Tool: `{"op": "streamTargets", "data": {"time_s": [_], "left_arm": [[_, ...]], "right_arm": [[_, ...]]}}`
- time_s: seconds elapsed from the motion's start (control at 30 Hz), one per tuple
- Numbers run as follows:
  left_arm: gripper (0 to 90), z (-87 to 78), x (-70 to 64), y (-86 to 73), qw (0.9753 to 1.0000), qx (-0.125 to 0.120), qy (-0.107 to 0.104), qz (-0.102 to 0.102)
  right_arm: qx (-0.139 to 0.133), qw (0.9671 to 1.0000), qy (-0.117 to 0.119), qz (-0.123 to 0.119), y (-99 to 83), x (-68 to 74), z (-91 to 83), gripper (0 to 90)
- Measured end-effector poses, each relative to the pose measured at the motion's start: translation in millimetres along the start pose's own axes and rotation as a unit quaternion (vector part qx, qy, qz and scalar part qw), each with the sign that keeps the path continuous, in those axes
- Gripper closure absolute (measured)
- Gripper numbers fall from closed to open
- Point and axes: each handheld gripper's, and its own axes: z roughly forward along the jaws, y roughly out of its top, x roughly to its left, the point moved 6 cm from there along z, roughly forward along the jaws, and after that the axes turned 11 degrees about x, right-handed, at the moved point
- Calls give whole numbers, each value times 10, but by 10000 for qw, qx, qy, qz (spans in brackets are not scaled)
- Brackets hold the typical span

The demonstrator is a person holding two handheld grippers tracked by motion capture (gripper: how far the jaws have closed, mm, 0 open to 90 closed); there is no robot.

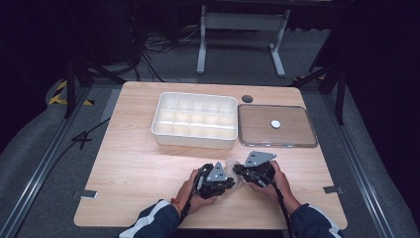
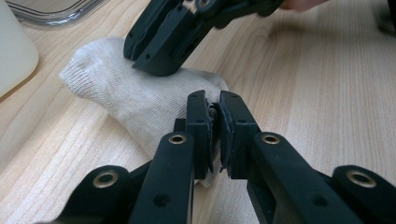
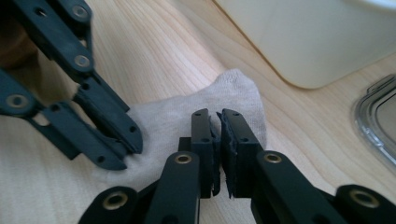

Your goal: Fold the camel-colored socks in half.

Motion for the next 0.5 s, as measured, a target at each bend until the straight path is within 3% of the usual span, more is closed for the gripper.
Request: {"op": "streamTargets", "data": {"time_s": [0.07,0.17,0.5], "left_arm": [[829,3,-1,0,10000,-7,13,18],[829,8,-17,0,10000,12,9,6],[833,24,-32,10,9999,16,92,41]], "right_arm": [[-22,9999,36,94,-10,-20,23,852],[38,9999,-150,57,-10,-51,42,859],[64,9993,-318,196,6,-105,136,877]]}}
